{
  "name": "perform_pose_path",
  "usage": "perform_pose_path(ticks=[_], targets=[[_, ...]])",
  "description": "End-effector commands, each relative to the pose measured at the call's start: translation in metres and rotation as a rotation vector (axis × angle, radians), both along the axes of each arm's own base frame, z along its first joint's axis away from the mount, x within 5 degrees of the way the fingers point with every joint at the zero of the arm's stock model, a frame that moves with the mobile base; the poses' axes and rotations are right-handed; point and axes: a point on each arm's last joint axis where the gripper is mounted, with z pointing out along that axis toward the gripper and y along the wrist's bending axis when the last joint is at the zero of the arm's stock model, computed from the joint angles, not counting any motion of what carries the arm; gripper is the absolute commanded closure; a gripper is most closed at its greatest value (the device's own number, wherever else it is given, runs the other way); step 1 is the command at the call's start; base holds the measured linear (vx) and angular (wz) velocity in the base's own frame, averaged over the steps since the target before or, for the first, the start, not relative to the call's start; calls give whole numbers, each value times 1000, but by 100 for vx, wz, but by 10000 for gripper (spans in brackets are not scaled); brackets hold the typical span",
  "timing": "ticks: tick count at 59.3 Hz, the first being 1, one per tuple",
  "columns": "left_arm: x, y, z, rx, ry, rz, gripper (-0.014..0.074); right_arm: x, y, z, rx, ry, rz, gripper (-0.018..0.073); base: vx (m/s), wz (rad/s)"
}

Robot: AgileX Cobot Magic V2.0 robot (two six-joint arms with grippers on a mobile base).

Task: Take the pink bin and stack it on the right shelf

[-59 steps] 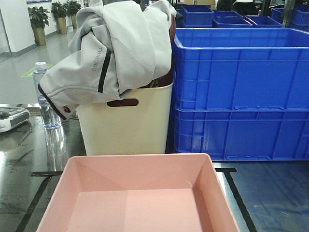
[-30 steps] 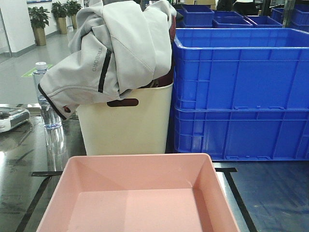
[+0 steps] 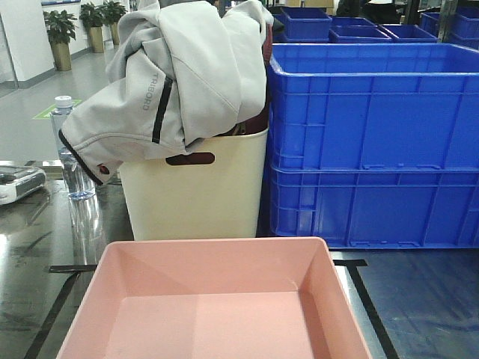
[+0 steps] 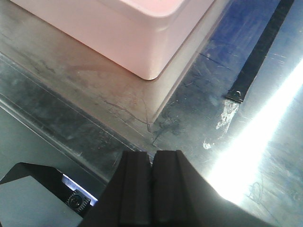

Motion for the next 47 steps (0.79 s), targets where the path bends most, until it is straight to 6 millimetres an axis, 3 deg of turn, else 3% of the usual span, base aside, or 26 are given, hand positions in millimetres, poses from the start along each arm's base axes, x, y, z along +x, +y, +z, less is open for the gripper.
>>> perform_pose_path(ticks=[1, 11, 47], targets=[[0, 0, 9, -38, -139, 6, 602, 3, 2, 13, 40, -80, 11, 571, 0, 0], [3, 0, -8, -80, -164, 6, 602, 3, 2, 13, 40, -80, 11, 571, 0, 0], [2, -1, -1, -85, -226, -3, 602, 3, 2, 12, 35, -74, 10, 571, 0, 0]])
